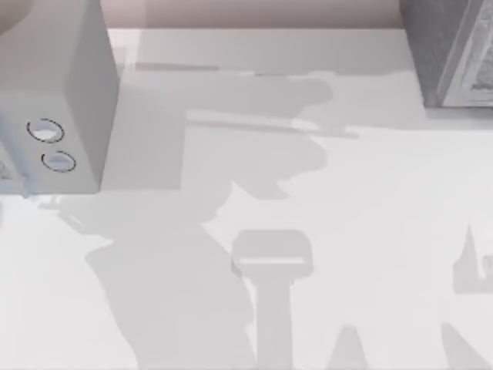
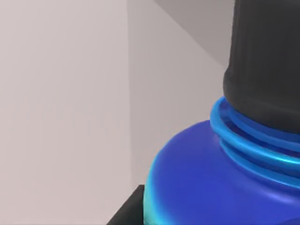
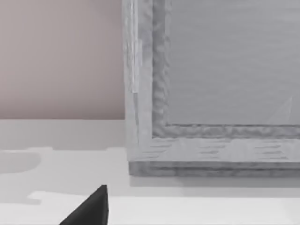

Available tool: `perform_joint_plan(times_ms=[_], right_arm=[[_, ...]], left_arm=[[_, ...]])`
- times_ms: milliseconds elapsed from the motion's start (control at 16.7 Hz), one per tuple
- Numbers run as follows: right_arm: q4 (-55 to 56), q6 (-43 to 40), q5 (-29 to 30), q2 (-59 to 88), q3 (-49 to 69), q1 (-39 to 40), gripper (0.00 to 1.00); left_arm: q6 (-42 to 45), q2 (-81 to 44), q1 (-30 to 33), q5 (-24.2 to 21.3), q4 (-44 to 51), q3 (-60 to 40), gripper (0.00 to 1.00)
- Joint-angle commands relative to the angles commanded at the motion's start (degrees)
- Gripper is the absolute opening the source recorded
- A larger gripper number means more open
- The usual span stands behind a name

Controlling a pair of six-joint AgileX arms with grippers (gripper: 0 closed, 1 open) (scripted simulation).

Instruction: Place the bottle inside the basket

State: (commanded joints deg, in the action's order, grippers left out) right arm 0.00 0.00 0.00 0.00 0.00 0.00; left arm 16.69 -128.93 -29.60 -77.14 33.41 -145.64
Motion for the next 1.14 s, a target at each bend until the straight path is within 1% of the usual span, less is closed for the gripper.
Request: perform_joint_plan(times_ms=[780,840,1140], right_arm=[[0.0,0.0,0.0,0.0,0.0,0.0,1.0],[0.0,0.0,0.0,0.0,0.0,0.0,1.0],[0.0,0.0,0.0,0.0,0.0,0.0,1.0]], left_arm=[[0.0,0.0,0.0,0.0,0.0,0.0,0.98],[0.0,0.0,0.0,0.0,0.0,0.0,1.0],[0.0,0.0,0.0,0.0,0.0,0.0,1.0]])
